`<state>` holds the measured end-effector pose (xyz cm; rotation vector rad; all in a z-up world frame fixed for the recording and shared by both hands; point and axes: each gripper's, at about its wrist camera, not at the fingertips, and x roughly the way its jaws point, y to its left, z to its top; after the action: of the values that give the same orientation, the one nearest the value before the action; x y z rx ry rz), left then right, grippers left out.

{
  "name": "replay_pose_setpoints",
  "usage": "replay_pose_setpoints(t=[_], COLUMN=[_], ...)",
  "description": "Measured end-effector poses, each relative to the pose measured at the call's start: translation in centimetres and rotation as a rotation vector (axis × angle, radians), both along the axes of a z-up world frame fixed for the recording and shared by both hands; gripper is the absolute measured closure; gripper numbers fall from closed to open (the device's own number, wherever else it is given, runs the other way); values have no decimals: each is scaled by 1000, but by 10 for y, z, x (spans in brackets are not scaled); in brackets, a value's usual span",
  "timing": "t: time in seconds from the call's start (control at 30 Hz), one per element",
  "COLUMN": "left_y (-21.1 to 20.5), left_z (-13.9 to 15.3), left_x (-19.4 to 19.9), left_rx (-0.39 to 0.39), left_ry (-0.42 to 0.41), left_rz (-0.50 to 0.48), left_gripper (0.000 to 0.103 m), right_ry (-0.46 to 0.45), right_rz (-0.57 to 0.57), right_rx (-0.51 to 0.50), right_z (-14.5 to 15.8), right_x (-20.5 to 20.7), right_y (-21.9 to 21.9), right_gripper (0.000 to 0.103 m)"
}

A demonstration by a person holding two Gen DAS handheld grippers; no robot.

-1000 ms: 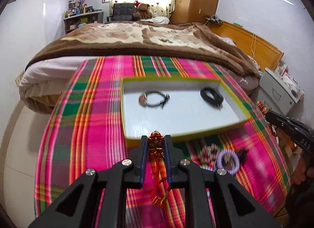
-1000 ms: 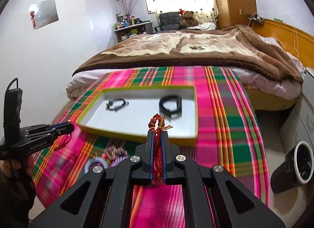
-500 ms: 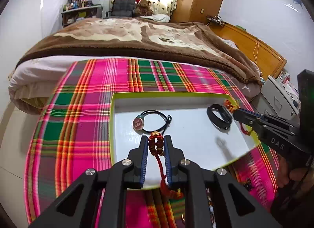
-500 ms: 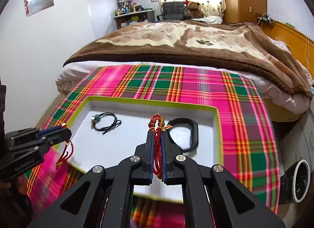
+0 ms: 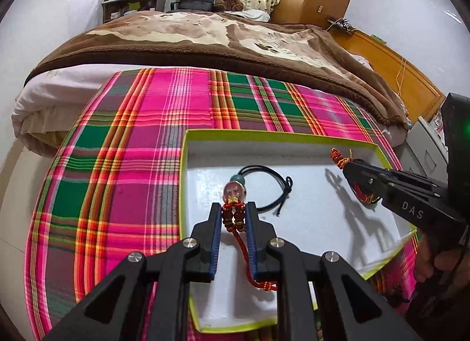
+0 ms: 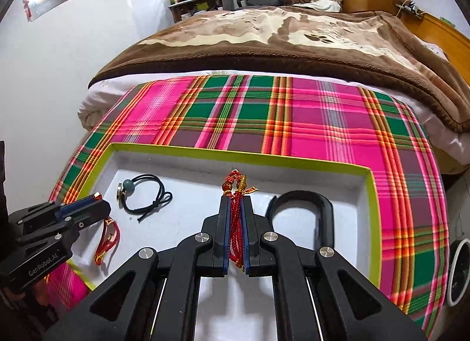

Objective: Organize jewelry
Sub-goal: 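Carry the red tassel with the right gripper while the left carries the beaded tassel into the tray, then open the right gripper releasing the tassel while the left releases the beaded tassel in the tray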

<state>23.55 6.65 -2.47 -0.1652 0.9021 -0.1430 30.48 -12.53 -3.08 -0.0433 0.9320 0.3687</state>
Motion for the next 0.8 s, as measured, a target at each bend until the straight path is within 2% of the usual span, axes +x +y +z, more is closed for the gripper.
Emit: replay_pose_setpoints(t=[0.6, 0.73, 0.8], left_y=[-1, -5, -7], left_z=[0, 1, 1], left_x=[6, 7, 7], left_rx=[24, 23, 28], left_ry=[1, -1, -1], left_rz=[20, 9, 2], left_gripper=[84, 72, 70], right_ry=[44, 40, 40], right_rz=[2, 4, 1], right_rx=[-50, -55, -50], right_z=[-16, -16, -16], right_x=[11, 11, 11], right_y=[12, 13, 12], right_gripper=[96, 96, 94])
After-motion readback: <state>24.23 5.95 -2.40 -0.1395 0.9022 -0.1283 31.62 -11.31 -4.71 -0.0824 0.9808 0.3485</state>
